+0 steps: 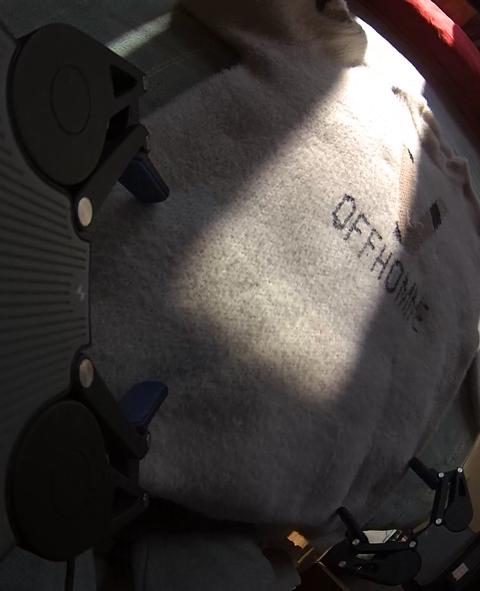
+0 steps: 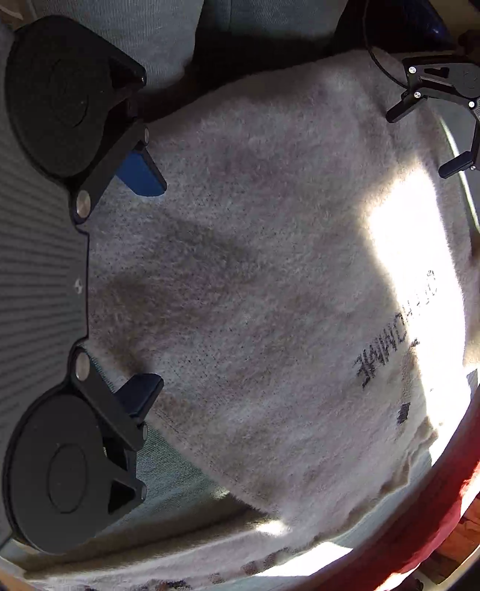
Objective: Fold clothes
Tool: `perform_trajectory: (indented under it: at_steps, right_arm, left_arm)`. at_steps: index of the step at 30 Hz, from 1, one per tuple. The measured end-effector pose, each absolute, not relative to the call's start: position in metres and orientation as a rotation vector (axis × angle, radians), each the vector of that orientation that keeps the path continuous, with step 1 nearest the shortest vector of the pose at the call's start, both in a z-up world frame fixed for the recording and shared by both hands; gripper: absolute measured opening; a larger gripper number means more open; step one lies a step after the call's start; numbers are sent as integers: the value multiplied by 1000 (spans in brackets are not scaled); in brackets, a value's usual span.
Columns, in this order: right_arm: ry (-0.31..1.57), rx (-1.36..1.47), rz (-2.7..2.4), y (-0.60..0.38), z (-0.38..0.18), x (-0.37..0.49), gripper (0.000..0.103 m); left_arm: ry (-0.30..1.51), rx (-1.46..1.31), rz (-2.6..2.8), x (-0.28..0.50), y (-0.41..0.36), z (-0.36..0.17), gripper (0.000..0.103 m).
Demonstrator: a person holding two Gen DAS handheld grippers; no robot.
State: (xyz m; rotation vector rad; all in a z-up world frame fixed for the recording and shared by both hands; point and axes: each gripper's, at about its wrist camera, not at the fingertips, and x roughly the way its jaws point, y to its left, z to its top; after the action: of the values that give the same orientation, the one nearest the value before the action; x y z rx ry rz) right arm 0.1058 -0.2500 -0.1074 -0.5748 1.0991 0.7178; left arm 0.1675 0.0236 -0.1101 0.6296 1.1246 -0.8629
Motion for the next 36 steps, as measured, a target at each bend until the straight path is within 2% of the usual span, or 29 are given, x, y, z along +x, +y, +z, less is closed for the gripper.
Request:
perform_trajectory:
  at_steps: [4, 9, 14, 23, 28, 36]
  right_arm:
    - [948, -582, 914, -212, -99, 119, 103]
    - [939, -620, 1083, -174, -128, 125, 103]
    - [909, -720, 1085, -206, -133, 101, 103]
    - [996, -923, 1025, -242, -125, 76, 103]
    - [933, -802, 923, -226, -102, 119, 103]
    - [995, -618, 880, -225, -133, 172, 103]
  left_arm:
    - [1000, 642, -985, 162, -7, -100, 102]
    - [911, 681, -1158, 150, -49, -114, 102]
    - [899, 798, -1179, 131, -32, -134, 102]
    - [1043, 905, -1116, 119, 28, -122, 102]
    - [949, 835, -1026, 148, 18, -105, 102]
    - [898, 715, -962, 215, -16, -122, 102]
